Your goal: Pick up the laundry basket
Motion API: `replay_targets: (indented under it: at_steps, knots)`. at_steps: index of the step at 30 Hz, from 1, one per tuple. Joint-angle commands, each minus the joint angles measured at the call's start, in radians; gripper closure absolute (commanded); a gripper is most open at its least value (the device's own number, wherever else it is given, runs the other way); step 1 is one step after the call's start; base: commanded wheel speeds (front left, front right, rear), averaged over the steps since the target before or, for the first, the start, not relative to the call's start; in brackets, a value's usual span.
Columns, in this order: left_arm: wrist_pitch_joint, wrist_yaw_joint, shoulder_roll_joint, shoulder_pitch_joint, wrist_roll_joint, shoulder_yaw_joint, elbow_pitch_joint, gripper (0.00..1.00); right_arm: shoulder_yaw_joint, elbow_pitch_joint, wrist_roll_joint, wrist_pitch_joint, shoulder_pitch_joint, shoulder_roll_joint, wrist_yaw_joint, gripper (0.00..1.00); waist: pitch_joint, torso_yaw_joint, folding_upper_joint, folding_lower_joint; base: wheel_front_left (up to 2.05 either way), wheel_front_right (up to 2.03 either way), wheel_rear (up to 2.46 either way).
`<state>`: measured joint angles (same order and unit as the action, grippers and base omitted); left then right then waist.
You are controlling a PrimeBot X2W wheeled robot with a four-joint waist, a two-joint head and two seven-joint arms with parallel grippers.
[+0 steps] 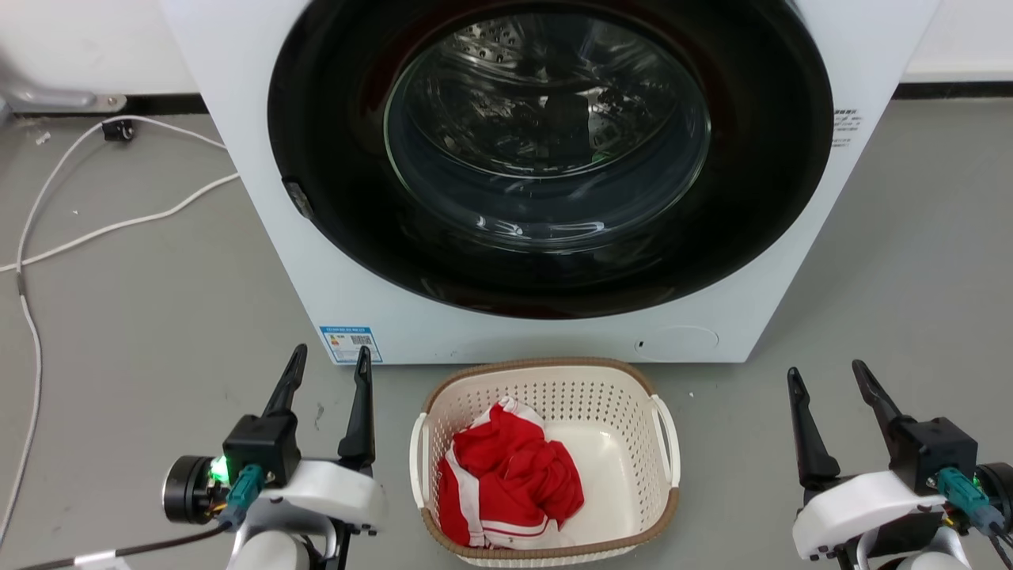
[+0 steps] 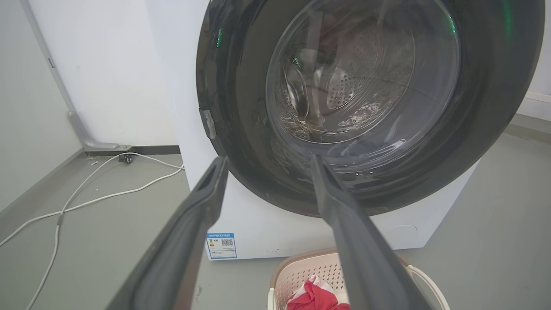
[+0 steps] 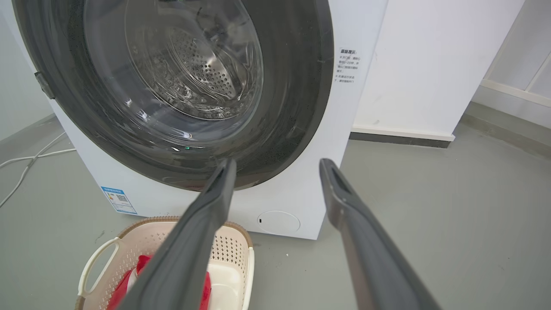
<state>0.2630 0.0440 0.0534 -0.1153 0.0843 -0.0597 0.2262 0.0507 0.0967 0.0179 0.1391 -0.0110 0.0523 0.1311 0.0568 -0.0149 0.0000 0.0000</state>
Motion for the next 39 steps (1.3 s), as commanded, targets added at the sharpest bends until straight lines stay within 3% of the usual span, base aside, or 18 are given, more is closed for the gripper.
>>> replay_targets:
  at_steps: [1, 10, 24, 30, 39]
  knots:
    - [0.002, 0.007, 0.0, -0.036, 0.008, 0.003, 0.022, 0.0, -0.004, 0.014, -0.01, -0.012, -0.027, -0.004, -0.001, 0.0, 0.029, -0.003, 0.0, 0.0, 0.0, 0.0, 0.0]
    - [0.002, 0.029, 0.014, -0.171, 0.037, 0.018, 0.151, 0.0, -0.013, 0.1, -0.015, -0.078, -0.143, -0.003, -0.001, 0.0, 0.131, -0.012, 0.0, 0.0, 0.0, 0.0, 0.0]
    - [-0.032, 0.077, 0.058, -0.46, 0.11, -0.004, 0.516, 0.0, -0.074, 0.398, -0.088, -0.243, -0.412, -0.003, -0.001, 0.0, 0.314, -0.027, 0.0, 0.0, 0.0, 0.0, 0.0]
    - [-0.095, 0.086, 0.079, -0.594, 0.157, -0.057, 0.675, 0.0, -0.118, 0.545, -0.132, -0.327, -0.542, -0.003, -0.001, 0.0, 0.401, -0.032, 0.0, 0.0, 0.0, 0.0, 0.0]
    - [-0.245, 0.086, 0.124, -0.729, 0.332, -0.218, 0.802, 0.0, -0.202, 0.749, -0.192, -0.396, -0.721, -0.003, -0.001, 0.0, 0.53, -0.054, 0.0, 0.0, 0.0, 0.0, 0.0]
